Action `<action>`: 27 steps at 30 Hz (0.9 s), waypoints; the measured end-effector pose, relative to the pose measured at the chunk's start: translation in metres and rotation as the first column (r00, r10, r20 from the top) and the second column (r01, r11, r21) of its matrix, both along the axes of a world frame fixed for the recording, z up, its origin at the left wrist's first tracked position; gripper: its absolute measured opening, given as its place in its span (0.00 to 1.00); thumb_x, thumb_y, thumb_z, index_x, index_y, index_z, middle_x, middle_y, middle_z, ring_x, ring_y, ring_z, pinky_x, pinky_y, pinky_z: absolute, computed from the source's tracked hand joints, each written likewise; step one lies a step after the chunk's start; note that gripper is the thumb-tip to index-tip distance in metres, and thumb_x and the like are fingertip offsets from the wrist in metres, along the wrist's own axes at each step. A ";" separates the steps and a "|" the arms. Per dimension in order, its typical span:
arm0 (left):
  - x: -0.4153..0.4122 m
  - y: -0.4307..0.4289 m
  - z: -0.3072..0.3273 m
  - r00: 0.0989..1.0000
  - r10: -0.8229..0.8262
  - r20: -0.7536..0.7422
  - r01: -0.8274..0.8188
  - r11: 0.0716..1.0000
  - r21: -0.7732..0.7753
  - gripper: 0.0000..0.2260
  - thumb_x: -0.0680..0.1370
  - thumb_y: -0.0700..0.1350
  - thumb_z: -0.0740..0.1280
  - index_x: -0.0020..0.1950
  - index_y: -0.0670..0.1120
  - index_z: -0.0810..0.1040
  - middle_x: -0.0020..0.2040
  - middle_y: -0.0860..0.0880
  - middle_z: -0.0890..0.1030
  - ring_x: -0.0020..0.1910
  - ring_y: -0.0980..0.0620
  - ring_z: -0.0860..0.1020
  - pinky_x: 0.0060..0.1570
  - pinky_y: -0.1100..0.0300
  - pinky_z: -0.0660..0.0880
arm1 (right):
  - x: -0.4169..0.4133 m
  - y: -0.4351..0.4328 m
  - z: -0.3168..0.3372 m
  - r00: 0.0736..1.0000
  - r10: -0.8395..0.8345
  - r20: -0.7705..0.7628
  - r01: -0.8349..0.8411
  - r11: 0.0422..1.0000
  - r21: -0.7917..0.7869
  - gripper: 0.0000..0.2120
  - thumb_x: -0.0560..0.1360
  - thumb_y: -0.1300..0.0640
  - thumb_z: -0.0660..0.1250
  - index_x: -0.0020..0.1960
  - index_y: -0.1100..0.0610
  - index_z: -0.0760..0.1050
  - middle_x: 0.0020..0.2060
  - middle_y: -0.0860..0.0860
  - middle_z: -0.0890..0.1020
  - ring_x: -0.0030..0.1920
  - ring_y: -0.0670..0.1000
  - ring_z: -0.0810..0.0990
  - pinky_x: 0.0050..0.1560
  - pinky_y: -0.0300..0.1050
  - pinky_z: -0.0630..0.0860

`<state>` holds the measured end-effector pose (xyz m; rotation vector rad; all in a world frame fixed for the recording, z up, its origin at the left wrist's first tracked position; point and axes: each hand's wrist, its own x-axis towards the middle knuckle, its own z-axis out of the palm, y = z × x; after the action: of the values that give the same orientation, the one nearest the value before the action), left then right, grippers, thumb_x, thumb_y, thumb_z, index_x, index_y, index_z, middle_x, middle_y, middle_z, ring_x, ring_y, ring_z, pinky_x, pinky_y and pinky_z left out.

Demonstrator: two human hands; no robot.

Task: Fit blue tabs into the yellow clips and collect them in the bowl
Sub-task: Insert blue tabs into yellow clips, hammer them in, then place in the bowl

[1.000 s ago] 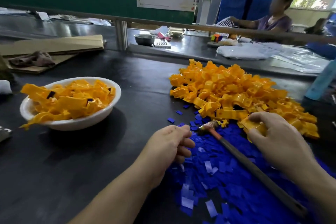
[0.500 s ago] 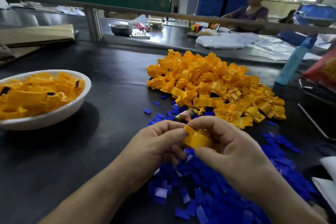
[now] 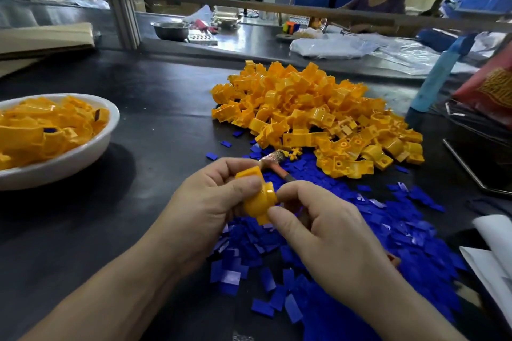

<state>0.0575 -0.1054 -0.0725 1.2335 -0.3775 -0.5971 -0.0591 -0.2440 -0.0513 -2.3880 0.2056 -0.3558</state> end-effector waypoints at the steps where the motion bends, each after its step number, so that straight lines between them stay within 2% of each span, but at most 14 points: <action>1: 0.002 0.001 0.002 0.999 0.052 -0.004 -0.052 0.999 -0.003 0.17 0.67 0.45 0.73 0.55 0.45 0.81 0.43 0.47 0.86 0.38 0.52 0.84 0.34 0.62 0.79 | -0.001 -0.003 0.000 0.999 -0.011 -0.042 0.002 0.980 -0.197 0.20 0.68 0.30 0.53 0.56 0.35 0.64 0.38 0.41 0.75 0.38 0.43 0.76 0.35 0.42 0.74; 3: 0.009 0.003 0.007 0.988 0.145 -0.047 -0.145 0.989 -0.008 0.18 0.65 0.45 0.72 0.54 0.45 0.79 0.39 0.47 0.85 0.35 0.53 0.84 0.31 0.63 0.79 | -0.003 -0.006 -0.003 0.984 -0.053 -0.168 -0.035 0.876 -0.481 0.28 0.66 0.25 0.47 0.61 0.36 0.55 0.40 0.42 0.75 0.40 0.46 0.76 0.34 0.47 0.72; 6: 0.015 0.007 0.008 0.975 0.186 -0.122 -0.188 0.982 -0.001 0.19 0.63 0.42 0.71 0.54 0.44 0.77 0.37 0.46 0.85 0.34 0.51 0.84 0.31 0.60 0.80 | -0.002 -0.002 -0.012 0.935 -0.058 -0.349 -0.175 0.782 -0.599 0.28 0.69 0.27 0.50 0.63 0.40 0.55 0.41 0.45 0.76 0.40 0.52 0.75 0.31 0.46 0.69; 10: 0.015 0.007 0.007 0.977 0.146 -0.154 -0.147 0.989 0.008 0.24 0.62 0.38 0.70 0.58 0.43 0.76 0.40 0.46 0.86 0.37 0.50 0.84 0.39 0.55 0.82 | 0.004 0.002 -0.021 0.943 -0.056 -0.327 -0.159 0.788 -0.595 0.15 0.77 0.38 0.53 0.58 0.44 0.67 0.47 0.46 0.78 0.45 0.52 0.79 0.36 0.48 0.73; 13: 0.015 0.006 0.006 0.978 0.150 -0.146 -0.147 0.989 0.030 0.23 0.61 0.39 0.71 0.57 0.43 0.78 0.45 0.44 0.86 0.40 0.49 0.83 0.44 0.54 0.79 | 0.008 -0.002 -0.025 0.945 -0.070 -0.318 -0.131 0.812 -0.569 0.09 0.79 0.45 0.53 0.52 0.47 0.70 0.46 0.47 0.78 0.44 0.51 0.78 0.40 0.51 0.77; 17: 0.016 0.005 0.005 0.970 0.182 -0.161 -0.180 0.983 0.029 0.16 0.65 0.38 0.71 0.52 0.44 0.79 0.44 0.43 0.83 0.37 0.50 0.79 0.43 0.54 0.78 | 0.009 -0.004 -0.028 0.965 -0.068 -0.253 -0.086 0.830 -0.551 0.09 0.79 0.44 0.54 0.51 0.46 0.68 0.45 0.46 0.79 0.42 0.50 0.79 0.38 0.48 0.76; 20: 0.017 0.005 0.005 0.966 0.197 -0.166 -0.194 0.980 0.036 0.12 0.69 0.38 0.70 0.52 0.44 0.79 0.40 0.45 0.82 0.34 0.53 0.78 0.39 0.57 0.79 | 0.012 -0.001 -0.029 0.980 -0.090 -0.177 -0.034 0.803 -0.595 0.20 0.76 0.35 0.52 0.63 0.43 0.60 0.45 0.46 0.80 0.42 0.50 0.80 0.31 0.46 0.69; 22: 0.016 0.004 0.004 0.971 0.184 -0.151 -0.178 0.983 0.054 0.12 0.68 0.39 0.71 0.52 0.45 0.80 0.40 0.45 0.81 0.34 0.53 0.78 0.37 0.58 0.79 | 0.017 0.000 -0.031 0.978 -0.085 -0.189 -0.056 0.770 -0.636 0.23 0.76 0.34 0.51 0.67 0.43 0.58 0.46 0.47 0.80 0.43 0.52 0.80 0.29 0.44 0.65; 25: 0.012 0.003 0.003 0.976 0.166 -0.144 -0.157 0.985 0.076 0.10 0.71 0.39 0.70 0.52 0.44 0.80 0.40 0.44 0.81 0.35 0.52 0.78 0.33 0.61 0.80 | 0.024 0.002 -0.032 0.979 -0.031 -0.201 -0.106 0.768 -0.632 0.16 0.78 0.40 0.52 0.59 0.46 0.68 0.44 0.47 0.78 0.41 0.53 0.79 0.30 0.45 0.68; 27: 0.011 0.002 0.002 0.979 0.152 -0.134 -0.141 0.986 0.089 0.10 0.72 0.39 0.70 0.52 0.43 0.80 0.42 0.42 0.80 0.36 0.50 0.78 0.34 0.60 0.81 | 0.024 0.001 -0.033 0.982 -0.014 -0.190 -0.109 0.779 -0.618 0.12 0.79 0.43 0.53 0.53 0.48 0.70 0.43 0.47 0.77 0.40 0.52 0.78 0.32 0.47 0.71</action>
<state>0.0690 -0.1035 -0.0706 1.2751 -0.1439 -0.5726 -0.0353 -0.2433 -0.0844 -3.0928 0.1180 -0.1904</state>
